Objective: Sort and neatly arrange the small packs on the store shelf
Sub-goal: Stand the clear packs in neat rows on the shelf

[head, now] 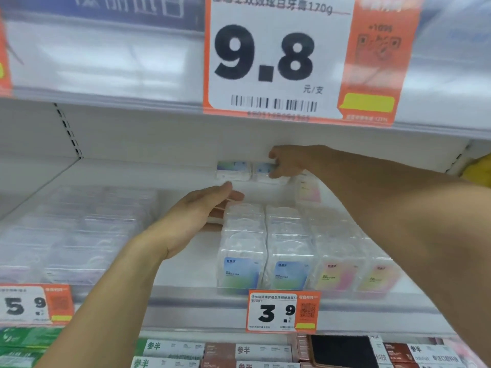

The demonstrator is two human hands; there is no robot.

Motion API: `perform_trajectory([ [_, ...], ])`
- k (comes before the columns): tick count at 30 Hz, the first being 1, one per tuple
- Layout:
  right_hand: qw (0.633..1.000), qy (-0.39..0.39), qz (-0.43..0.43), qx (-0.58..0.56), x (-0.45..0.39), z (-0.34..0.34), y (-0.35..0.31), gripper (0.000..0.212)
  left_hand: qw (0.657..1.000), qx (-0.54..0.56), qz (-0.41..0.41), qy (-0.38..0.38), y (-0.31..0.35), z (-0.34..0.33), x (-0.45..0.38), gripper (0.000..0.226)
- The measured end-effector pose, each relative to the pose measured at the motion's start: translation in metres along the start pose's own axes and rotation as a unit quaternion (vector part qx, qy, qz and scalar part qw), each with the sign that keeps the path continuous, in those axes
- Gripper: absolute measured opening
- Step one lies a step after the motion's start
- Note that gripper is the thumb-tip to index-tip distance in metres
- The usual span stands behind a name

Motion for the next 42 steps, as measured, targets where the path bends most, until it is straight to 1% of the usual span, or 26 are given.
perform_trajectory([
  [3, 1.0, -0.019, -0.005, 0.015, -0.004, -0.006, 0.002, 0.062, 0.996, -0.031, -0.023, 0.084, 0.005, 0.013, -0.008, 0.029],
  [5, 0.998, -0.051, -0.005, -0.03, 0.001, -0.01, 0.0, 0.052, 0.984, -0.073, -0.053, 0.155, 0.012, 0.025, -0.016, 0.02],
  [7, 0.997, -0.053, 0.015, -0.046, 0.008, -0.008, -0.007, 0.053, 0.958, -0.168, -0.105, 0.207, 0.025, 0.031, -0.028, 0.017],
  [8, 0.998, -0.043, 0.035, -0.041, 0.013, -0.003, -0.013, 0.055, 0.935, -0.243, -0.136, 0.218, 0.032, 0.03, -0.039, 0.017],
  [10, 0.997, -0.015, 0.067, -0.046, 0.019, 0.006, -0.018, 0.051, 0.883, -0.388, -0.171, 0.201, 0.042, 0.023, -0.07, 0.02],
  [11, 0.995, -0.01, 0.074, -0.064, 0.023, 0.009, -0.019, 0.055, 0.863, -0.439, -0.17, 0.184, 0.044, 0.02, -0.088, 0.025],
  [12, 0.994, -0.006, 0.077, -0.081, 0.029, 0.014, -0.02, 0.065, 0.849, -0.473, -0.166, 0.166, 0.044, 0.017, -0.105, 0.032],
  [13, 0.992, 0.003, 0.082, -0.091, 0.033, 0.019, -0.021, 0.072, 0.842, -0.491, -0.165, 0.15, 0.043, 0.014, -0.12, 0.04],
  [14, 0.992, 0.009, 0.088, -0.095, 0.038, 0.022, -0.02, 0.071, 0.84, -0.499, -0.165, 0.131, 0.04, 0.01, -0.135, 0.047],
  [16, 0.99, 0.003, 0.096, -0.099, 0.047, 0.024, -0.019, 0.06, 0.83, -0.529, -0.157, 0.076, 0.03, 0.002, -0.155, 0.057],
  [18, 0.99, 0.005, 0.096, -0.105, 0.056, 0.027, -0.016, 0.046, 0.806, -0.577, -0.133, 0.006, 0.016, -0.005, -0.164, 0.063],
  [19, 0.989, 0.016, 0.093, -0.112, 0.06, 0.029, -0.013, 0.042, 0.792, -0.597, -0.126, -0.013, 0.011, -0.007, -0.168, 0.066],
  [21, 0.986, 0.034, 0.081, -0.139, 0.064, 0.03, -0.004, 0.042, 0.756, -0.643, -0.12, -0.006, 0.008, -0.009, -0.171, 0.076],
  [22, 0.984, 0.038, 0.076, -0.157, 0.066, 0.028, -0.001, 0.044, 0.751, -0.653, -0.097, 0.008, 0.007, -0.007, -0.169, 0.078],
  [23, 0.981, 0.04, 0.072, -0.177, 0.067, 0.027, 0.002, 0.046, 0.753, -0.654, -0.065, 0.012, 0.005, -0.005, -0.165, 0.071],
  [24, 0.977, 0.041, 0.067, -0.198, 0.067, 0.025, 0.004, 0.047, 0.768, -0.64, -0.036, 0.007, 0.003, -0.004, -0.16, 0.058],
  [26, 0.97, 0.048, 0.061, -0.23, 0.068, 0.022, 0.008, 0.043, 0.819, -0.573, -0.007, 0.014, 0.003, 0.002, -0.15, 0.047],
  [28, 0.962, 0.047, 0.051, -0.265, 0.07, 0.021, 0.01, 0.038, 0.888, -0.456, -0.014, 0.057, 0.011, 0.012, -0.138, 0.057],
  [29, 0.957, 0.036, 0.045, -0.286, 0.071, 0.019, 0.011, 0.036, 0.914, -0.396, -0.023, 0.081, 0.015, 0.016, -0.132, 0.066],
  [30, 0.952, 0.019, 0.039, -0.302, 0.073, 0.016, 0.011, 0.035, 0.931, -0.351, -0.037, 0.097, 0.02, 0.018, -0.124, 0.072],
  [32, 0.949, -0.013, 0.025, -0.316, 0.076, 0.01, 0.01, 0.031, 0.946, -0.303, -0.07, 0.096, 0.022, 0.016, -0.113, 0.075],
  [34, 0.938, -0.023, 0.008, -0.345, 0.079, 0.008, 0.008, 0.034, 0.962, -0.249, -0.083, 0.077, 0.017, 0.012, -0.108, 0.064],
  [36, 0.927, -0.023, 0.001, -0.375, 0.079, 0.008, 0.005, 0.04, 0.98, -0.187, -0.049, 0.047, 0.011, 0.007, -0.101, 0.05],
  [38, 0.921, -0.034, 0.0, -0.387, 0.08, 0.007, 0.002, 0.039, 0.984, -0.176, -0.012, 0.011, 0.008, 0.003, -0.094, 0.053],
  [40, 0.919, -0.05, 0.0, -0.391, 0.083, 0.005, 0.0, 0.033, 0.983, -0.183, 0.008, -0.004, 0.008, 0.002, -0.09, 0.058],
  [42, 0.914, -0.059, -0.004, -0.401, 0.086, 0.004, 0.0, 0.03, 0.984, -0.175, 0.009, -0.004, 0.01, 0.002, -0.086, 0.053],
])
Point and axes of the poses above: each hand's wrist, its own x-axis away from the middle knuckle, its own z-axis out of the back of the hand, y = z × x, the point moved 7 cm from there along -x, towards the middle knuckle, and after that the axes turned 10 degrees about y, right-handed, at the moved point
